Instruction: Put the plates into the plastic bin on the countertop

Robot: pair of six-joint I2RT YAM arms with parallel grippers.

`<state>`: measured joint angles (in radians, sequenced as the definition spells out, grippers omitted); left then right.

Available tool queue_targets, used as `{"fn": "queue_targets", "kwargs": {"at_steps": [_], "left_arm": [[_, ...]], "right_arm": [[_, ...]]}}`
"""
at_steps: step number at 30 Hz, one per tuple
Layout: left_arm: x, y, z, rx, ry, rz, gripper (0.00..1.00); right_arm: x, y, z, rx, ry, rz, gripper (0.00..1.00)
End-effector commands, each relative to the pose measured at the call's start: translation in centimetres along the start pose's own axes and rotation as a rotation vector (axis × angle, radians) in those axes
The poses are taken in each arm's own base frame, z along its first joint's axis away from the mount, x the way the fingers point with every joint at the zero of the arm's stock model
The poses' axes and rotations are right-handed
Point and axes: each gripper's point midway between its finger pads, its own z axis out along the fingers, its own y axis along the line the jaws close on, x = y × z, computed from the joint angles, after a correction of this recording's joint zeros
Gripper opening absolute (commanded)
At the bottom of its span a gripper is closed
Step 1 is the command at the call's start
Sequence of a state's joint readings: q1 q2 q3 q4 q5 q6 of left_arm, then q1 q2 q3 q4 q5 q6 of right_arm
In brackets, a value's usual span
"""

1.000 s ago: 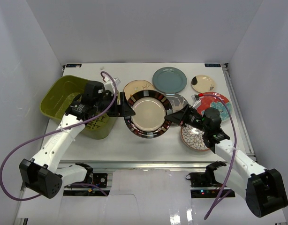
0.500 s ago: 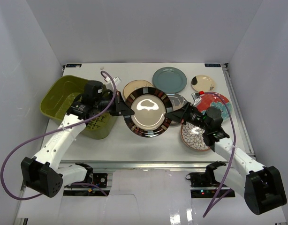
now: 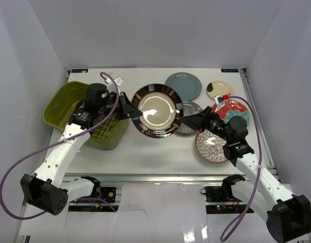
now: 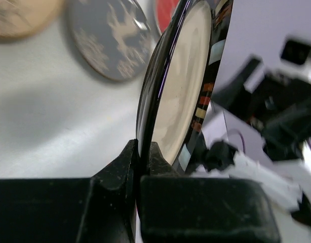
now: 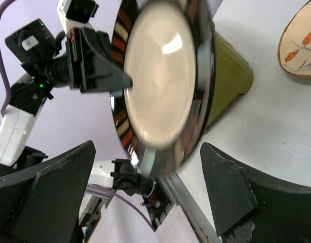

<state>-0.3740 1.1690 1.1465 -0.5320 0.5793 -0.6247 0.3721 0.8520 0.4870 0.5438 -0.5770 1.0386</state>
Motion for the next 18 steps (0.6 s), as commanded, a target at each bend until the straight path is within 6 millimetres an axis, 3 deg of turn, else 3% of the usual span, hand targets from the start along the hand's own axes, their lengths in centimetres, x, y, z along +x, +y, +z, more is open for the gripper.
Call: {"fn": "queue_targets", "kwargs": {"at_steps": [1, 2, 3, 4, 5, 8, 13, 18], "left_arm": [[-10.0, -0.6, -6.1, -0.118, -0.443, 0.032, 0.00], [-11.5, 2.6, -8.0, -0.251, -0.548, -0.017, 0.00], [-12.1, 3.9, -9.3, -0.305, -0.615, -0.029, 0.00], [-12.5, 4.8, -10.7, -0.351, -0.679, -0.035, 0.00], [-13.3, 5.5, -13.6, -0.418, -0.801, -0.046, 0.00], [-13.6, 8.0, -16.7, -0.580, -0.929, -0.065, 0.00], [-13.7, 11.1, -18.6, -0.772, -0.972, -0.064, 0.00], [-12.4, 13.6, -18.7, -0.872, -0.933, -0.091, 0.00]], "right_arm": [[-1.0, 1.6, -0.5, -0.008, -0.030, -0.105, 0.90], [-1.1, 1.3, -0.7, 0.010, -0.039, -0.115, 0.90], [-0.8, 0.4, -0.9, 0.052, -0.032, -0.108, 0.90], [-1.3, 0.1, -1.2, 0.081, -0.062, -0.145, 0.90], [-1.3, -0.3, -1.4, 0.106, -0.067, -0.157, 0.90], [-1.5, -1.3, -2.0, 0.179, -0.078, -0.197, 0.90], [-1.2, -2.0, -2.3, 0.218, -0.055, -0.220, 0.90], [-0.5, -3.0, -2.4, 0.232, -0.031, -0.209, 0.90]]}}
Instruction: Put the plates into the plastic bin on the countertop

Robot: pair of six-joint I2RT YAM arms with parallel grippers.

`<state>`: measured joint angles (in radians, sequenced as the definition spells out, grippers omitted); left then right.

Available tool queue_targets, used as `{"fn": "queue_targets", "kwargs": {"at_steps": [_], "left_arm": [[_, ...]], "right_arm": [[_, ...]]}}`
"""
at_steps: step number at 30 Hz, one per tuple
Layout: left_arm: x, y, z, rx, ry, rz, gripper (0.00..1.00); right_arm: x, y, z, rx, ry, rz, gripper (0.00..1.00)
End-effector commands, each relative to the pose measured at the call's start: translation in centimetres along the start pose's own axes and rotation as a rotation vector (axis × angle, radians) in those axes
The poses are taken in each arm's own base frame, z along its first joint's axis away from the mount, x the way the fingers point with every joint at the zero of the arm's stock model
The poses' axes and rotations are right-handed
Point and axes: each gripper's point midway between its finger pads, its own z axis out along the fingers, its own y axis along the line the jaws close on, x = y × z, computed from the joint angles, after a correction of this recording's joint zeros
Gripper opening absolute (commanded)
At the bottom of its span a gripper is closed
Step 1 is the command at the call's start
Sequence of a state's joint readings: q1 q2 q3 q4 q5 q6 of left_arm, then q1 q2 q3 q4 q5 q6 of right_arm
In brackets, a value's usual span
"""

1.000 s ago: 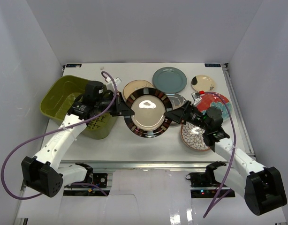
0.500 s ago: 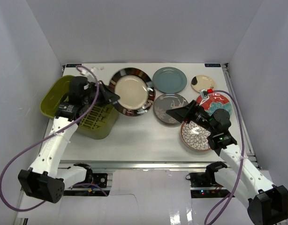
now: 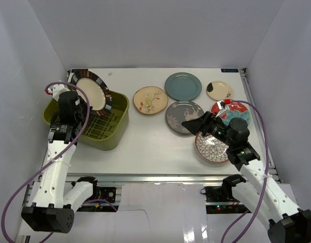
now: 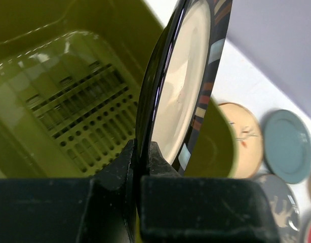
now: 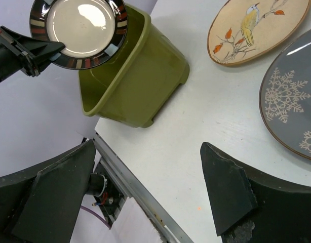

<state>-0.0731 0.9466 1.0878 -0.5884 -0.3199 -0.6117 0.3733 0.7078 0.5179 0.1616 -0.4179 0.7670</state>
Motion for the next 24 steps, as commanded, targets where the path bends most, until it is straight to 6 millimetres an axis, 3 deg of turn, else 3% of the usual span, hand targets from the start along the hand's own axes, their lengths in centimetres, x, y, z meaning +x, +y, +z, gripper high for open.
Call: {"fn": "queue_targets", "kwargs": {"at_steps": [1, 8, 11, 18, 19, 20, 23, 24], "left_arm": [[-2.9, 0.1, -0.2, -0.018, -0.128, -0.042, 0.00], [0.6, 4.1, 1.6, -0.139, -0.068, -0.014, 0.00], [2.7, 4.4, 3.4, -0.131, 0.008, -0.048, 0.00], [4.3, 5.7, 6.6, -0.141, 0.117, -0.103, 0.00], [4.4, 6.2, 6.9, -0.155, 0.124, -0.099, 0.04], [4.6, 6.4, 7.1, -0.161, 0.130, -0.088, 0.26], [5.8, 8.0, 7.9, -0.217, 0.167, -0.046, 0.57], [6.2, 8.3, 8.2, -0.232, 0.179, -0.039, 0.73]], "right_arm": [[-0.8, 0.3, 0.0, 0.000, -0.016, -0.043, 0.90], [-0.1, -0.5, -0.1, 0.025, -0.002, -0.047, 0.91], [0.1, -0.7, 0.0, 0.027, 0.005, -0.045, 0.91], [0.4, -1.6, -0.3, 0.066, 0.006, -0.063, 0.91], [0.4, -1.7, -0.4, 0.076, 0.007, -0.061, 0.91], [0.5, -1.9, -0.4, 0.081, 0.009, -0.064, 0.91], [0.7, -2.5, -0.3, 0.102, 0.012, -0.059, 0.91], [0.8, -2.8, -0.3, 0.113, 0.014, -0.054, 0.91]]}}
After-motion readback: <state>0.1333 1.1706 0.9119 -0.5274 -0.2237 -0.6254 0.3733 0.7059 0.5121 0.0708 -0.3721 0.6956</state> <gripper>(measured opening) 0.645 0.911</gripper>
